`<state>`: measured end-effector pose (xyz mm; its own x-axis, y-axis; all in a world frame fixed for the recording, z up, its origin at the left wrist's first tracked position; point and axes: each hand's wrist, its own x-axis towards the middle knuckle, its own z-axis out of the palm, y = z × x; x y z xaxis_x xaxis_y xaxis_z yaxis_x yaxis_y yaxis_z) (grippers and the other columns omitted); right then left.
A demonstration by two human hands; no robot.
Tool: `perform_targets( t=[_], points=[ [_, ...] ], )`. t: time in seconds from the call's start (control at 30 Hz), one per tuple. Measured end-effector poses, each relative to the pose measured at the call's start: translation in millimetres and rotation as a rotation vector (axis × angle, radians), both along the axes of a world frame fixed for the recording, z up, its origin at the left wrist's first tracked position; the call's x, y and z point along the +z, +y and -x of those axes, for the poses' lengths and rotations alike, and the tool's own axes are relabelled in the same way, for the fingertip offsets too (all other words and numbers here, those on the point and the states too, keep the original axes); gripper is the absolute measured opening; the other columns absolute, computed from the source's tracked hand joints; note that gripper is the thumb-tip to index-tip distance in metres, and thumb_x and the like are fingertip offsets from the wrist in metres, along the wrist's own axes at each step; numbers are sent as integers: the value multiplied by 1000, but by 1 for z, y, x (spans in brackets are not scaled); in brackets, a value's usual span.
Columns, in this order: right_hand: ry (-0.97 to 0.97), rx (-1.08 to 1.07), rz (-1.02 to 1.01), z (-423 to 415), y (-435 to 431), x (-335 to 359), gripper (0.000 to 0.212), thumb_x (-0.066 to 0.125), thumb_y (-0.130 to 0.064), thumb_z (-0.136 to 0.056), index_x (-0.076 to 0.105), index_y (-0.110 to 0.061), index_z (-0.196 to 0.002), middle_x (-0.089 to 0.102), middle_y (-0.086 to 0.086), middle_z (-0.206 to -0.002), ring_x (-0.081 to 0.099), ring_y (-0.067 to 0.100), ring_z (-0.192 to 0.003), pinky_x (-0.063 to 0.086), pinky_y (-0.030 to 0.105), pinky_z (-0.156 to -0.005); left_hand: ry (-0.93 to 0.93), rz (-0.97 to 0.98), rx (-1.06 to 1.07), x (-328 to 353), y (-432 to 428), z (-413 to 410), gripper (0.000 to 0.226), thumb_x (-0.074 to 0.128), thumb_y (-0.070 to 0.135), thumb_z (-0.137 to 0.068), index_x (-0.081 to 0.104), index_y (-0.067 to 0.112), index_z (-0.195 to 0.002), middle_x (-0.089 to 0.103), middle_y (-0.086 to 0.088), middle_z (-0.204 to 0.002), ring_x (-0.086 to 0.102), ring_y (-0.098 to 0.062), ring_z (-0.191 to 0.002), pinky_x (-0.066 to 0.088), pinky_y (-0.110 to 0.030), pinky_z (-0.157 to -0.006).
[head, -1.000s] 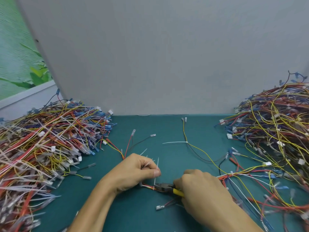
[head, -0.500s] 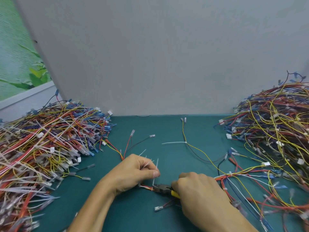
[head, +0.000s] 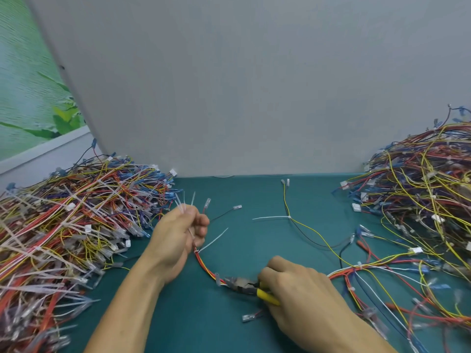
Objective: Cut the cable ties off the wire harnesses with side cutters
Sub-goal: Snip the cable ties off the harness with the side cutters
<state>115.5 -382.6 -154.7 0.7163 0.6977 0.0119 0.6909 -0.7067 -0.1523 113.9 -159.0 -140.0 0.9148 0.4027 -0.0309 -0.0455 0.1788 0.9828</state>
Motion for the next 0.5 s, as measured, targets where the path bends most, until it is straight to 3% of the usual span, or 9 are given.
perform_targets(
  t=[0.2,0.3,0.37,0.4,0.5],
  points=[
    [13,15,40,-3,0,-3,15,42,-28,-95,48,-22,-107,46,-1,-107,51,30,-100,31,34,-66,36,-345,50,-21,-6,-9,29,37,7,-101,53,10,-77,39,5,-55,28,-12,-50,23,-29,-51],
    [29,24,89,-6,-5,0,13,45,-24,-92,51,-23,-104,50,0,-106,53,31,-99,32,34,-66,97,-722,24,-26,-7,-12,19,55,14,-94,63,19,-77,47,5,-50,39,-11,-52,34,-33,-57],
    [34,33,125,-7,-8,3,11,46,-22,-90,51,-23,-99,52,0,-104,54,32,-96,31,34,-65,141,-1014,4,-27,-11,-11,7,66,19,-85,69,24,-83,51,6,-48,45,-5,-51,40,-20,-57],
    [40,38,139,-8,-9,4,9,47,-22,-89,51,-23,-97,53,1,-104,54,32,-95,31,34,-64,176,-1145,-5,-26,-12,-9,8,67,22,-84,71,26,-90,55,8,-51,52,-5,-56,43,-18,-60],
    [63,47,158,-8,-11,7,8,48,-22,-87,51,-25,-94,55,2,-105,55,33,-95,32,35,-65,375,-1421,-10,-24,-17,-7,19,61,38,-87,67,26,-102,70,0,-88,62,-26,-95,50,-32,-76]
  ],
)
